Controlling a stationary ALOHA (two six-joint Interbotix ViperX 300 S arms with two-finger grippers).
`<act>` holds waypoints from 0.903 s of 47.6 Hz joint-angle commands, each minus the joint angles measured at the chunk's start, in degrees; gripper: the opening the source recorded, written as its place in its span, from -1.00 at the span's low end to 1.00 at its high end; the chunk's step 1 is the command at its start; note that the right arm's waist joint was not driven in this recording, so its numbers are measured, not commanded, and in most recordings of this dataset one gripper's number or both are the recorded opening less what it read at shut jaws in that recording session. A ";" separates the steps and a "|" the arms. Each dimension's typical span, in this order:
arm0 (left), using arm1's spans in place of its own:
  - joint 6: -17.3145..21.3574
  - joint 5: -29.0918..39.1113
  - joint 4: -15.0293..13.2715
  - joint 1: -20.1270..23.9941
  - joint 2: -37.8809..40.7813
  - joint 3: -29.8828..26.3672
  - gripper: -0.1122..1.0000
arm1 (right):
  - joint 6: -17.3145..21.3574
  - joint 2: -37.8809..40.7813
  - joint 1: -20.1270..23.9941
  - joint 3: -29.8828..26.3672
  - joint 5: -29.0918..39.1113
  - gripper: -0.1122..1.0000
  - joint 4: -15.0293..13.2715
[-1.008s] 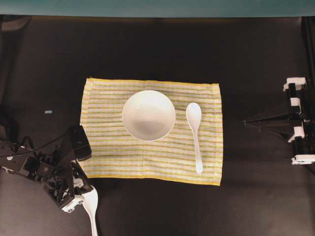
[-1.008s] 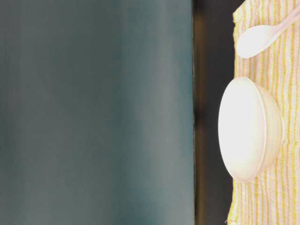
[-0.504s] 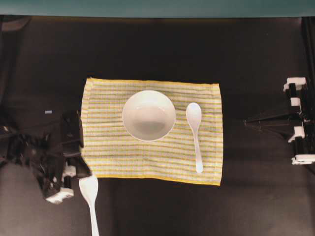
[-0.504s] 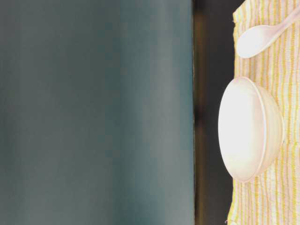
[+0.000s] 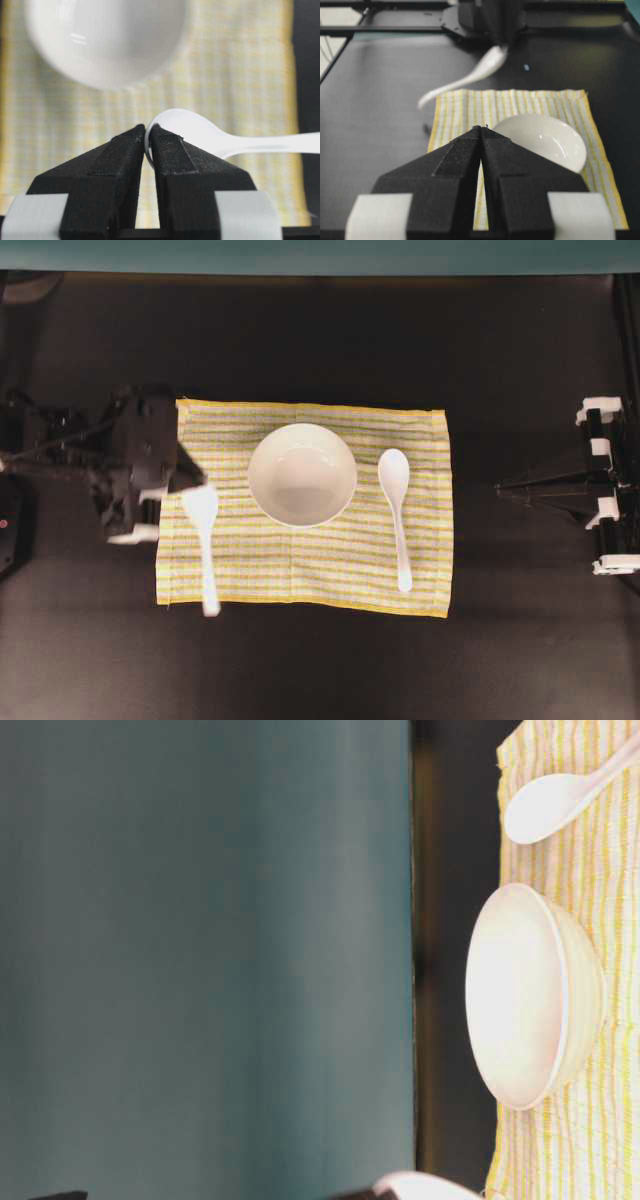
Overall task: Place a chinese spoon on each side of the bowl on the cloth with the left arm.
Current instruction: 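Lift the spoon and place it on the cloth left of the bowl, then open the left gripper and release the spoon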
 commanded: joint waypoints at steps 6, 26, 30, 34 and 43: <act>2.81 -1.41 0.18 4.22 1.05 -1.23 -0.69 | 0.44 0.26 0.00 -0.26 -0.09 -0.80 0.18; 5.71 -4.39 0.18 7.82 7.82 -0.53 -0.69 | 0.44 0.26 0.00 -0.26 -0.18 -0.80 0.18; 6.15 -7.03 0.18 8.00 9.14 -0.26 -0.69 | 0.44 0.26 0.00 -0.09 -0.09 -0.80 0.18; 6.24 -9.67 0.18 8.44 10.46 -0.18 -0.69 | 0.44 0.35 0.00 -0.09 -0.09 -0.80 0.18; 6.15 -12.13 0.18 9.40 12.22 -0.09 -0.68 | 0.53 0.26 0.00 0.00 -0.09 -0.80 0.18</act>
